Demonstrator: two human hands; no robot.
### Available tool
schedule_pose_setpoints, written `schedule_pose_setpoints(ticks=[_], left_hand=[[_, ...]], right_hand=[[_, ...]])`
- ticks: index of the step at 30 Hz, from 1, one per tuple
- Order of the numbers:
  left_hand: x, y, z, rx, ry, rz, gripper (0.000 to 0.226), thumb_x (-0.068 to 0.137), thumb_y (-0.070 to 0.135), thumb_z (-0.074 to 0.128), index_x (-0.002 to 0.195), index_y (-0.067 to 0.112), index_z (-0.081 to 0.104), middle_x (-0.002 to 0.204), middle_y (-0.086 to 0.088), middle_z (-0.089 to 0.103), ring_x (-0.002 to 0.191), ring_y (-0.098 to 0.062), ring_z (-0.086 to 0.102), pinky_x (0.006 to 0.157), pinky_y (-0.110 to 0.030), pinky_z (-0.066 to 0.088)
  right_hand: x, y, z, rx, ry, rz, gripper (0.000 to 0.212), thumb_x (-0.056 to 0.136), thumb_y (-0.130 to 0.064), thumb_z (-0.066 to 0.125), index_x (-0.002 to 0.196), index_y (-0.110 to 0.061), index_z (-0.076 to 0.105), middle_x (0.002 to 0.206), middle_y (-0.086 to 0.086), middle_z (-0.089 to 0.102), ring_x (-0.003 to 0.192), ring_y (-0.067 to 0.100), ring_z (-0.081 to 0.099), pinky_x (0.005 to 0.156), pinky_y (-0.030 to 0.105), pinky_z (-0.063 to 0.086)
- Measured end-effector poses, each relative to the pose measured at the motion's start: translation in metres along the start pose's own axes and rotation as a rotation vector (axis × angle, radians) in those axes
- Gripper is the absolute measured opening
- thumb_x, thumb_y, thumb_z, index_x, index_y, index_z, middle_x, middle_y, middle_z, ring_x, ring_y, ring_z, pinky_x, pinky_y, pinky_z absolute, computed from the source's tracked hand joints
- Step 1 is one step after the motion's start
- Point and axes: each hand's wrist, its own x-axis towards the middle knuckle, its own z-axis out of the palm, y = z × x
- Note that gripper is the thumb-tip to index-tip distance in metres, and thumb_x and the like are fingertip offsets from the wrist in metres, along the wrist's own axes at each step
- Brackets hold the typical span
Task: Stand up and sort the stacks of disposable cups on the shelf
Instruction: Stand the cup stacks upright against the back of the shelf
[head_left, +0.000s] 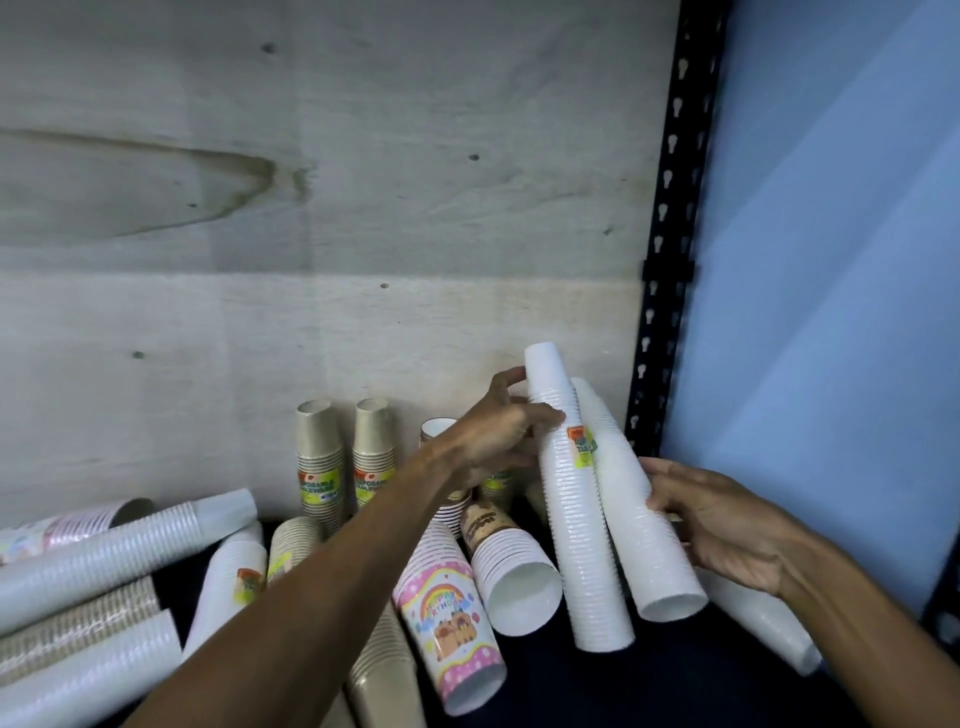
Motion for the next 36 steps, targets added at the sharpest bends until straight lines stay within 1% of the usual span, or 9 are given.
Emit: schedule_pose_setpoints(ticks=[4,11,15,17,20,23,27,31,36], left_hand=[[0.001,-0.007,0.011,-0.016,0.018,0.049,0.077,0.080,0.017,0.080,0.140,0.024,0.033,0.126,-0.008,0.062,0.107,-0.025,0.068,0.087,-0.050,0.058],[0.001,-0.001,0.013,-0.090,-0.069,0.032,0.066,0.077,0.005,0.075,0.131,0.020,0.040,0.129,-0.013,0.060,0.114,-0.032,0.064,0.097,-0.059,0.049],[-0.004,-0.003,0.022,-0.027,-0.085,0.105,0.080,0.066,0.014,0.084,0.133,0.014,0.042,0.123,-0.012,0.066,0.109,-0.028,0.068,0.094,-0.052,0.054],[-0.007,-0.002,0.023,0.004,-0.097,0.142,0.074,0.068,0.009,0.085,0.132,0.012,0.047,0.119,-0.012,0.069,0.108,-0.026,0.069,0.093,-0.047,0.056],[-0.011,0.002,0.019,-0.013,-0.164,0.156,0.069,0.072,0.003,0.082,0.133,0.012,0.051,0.122,-0.012,0.068,0.111,-0.026,0.067,0.097,-0.047,0.054],[-0.016,0.005,0.016,-0.021,-0.215,0.177,0.071,0.073,0.001,0.079,0.137,0.011,0.049,0.127,-0.012,0.065,0.117,-0.027,0.064,0.100,-0.045,0.051],[-0.027,0.002,0.018,-0.007,-0.244,0.210,0.065,0.077,-0.008,0.074,0.134,0.012,0.051,0.119,-0.006,0.068,0.112,-0.021,0.064,0.096,-0.040,0.052],[-0.038,0.004,0.017,0.146,-0.275,0.235,0.076,0.076,-0.006,0.077,0.138,0.023,0.045,0.112,0.003,0.068,0.109,-0.015,0.065,0.096,-0.040,0.053],[-0.048,0.000,0.018,0.320,-0.317,0.226,0.092,0.070,0.001,0.084,0.142,0.028,0.033,0.125,0.004,0.064,0.119,-0.016,0.061,0.104,-0.044,0.049]], right_hand=[[0.008,0.006,0.003,0.080,0.012,-0.072,0.064,0.067,0.000,0.072,0.128,-0.015,0.061,0.122,0.016,0.069,0.111,0.034,0.065,0.093,0.046,0.054],[0.005,0.011,0.009,0.014,0.094,-0.096,0.058,0.067,-0.016,0.079,0.123,-0.015,0.062,0.109,0.021,0.072,0.084,0.031,0.068,0.068,0.039,0.056],[0.002,0.019,0.005,0.007,0.060,-0.156,0.055,0.071,-0.007,0.079,0.123,-0.014,0.064,0.115,0.016,0.072,0.096,0.028,0.068,0.080,0.037,0.056],[-0.003,0.022,0.002,-0.013,0.050,-0.196,0.054,0.073,-0.005,0.078,0.124,-0.014,0.064,0.119,0.013,0.071,0.106,0.027,0.068,0.092,0.039,0.052],[-0.011,0.025,-0.006,-0.028,0.002,-0.222,0.070,0.062,-0.012,0.086,0.128,-0.016,0.061,0.127,0.012,0.068,0.119,0.030,0.063,0.104,0.047,0.046],[-0.019,0.027,-0.012,-0.109,-0.027,-0.246,0.075,0.066,-0.004,0.086,0.134,-0.016,0.055,0.131,0.009,0.066,0.123,0.029,0.061,0.106,0.048,0.046],[-0.031,0.030,-0.016,-0.189,-0.004,-0.284,0.070,0.070,0.008,0.074,0.133,-0.015,0.053,0.128,0.004,0.068,0.118,0.019,0.065,0.095,0.027,0.054],[-0.038,0.031,-0.017,-0.249,0.018,-0.295,0.069,0.072,0.015,0.072,0.130,-0.016,0.053,0.126,0.002,0.069,0.116,0.015,0.066,0.093,0.022,0.054],[-0.046,0.030,-0.013,-0.395,0.002,-0.268,0.067,0.079,0.015,0.070,0.133,-0.019,0.052,0.129,-0.003,0.067,0.122,0.014,0.062,0.106,0.031,0.047]])
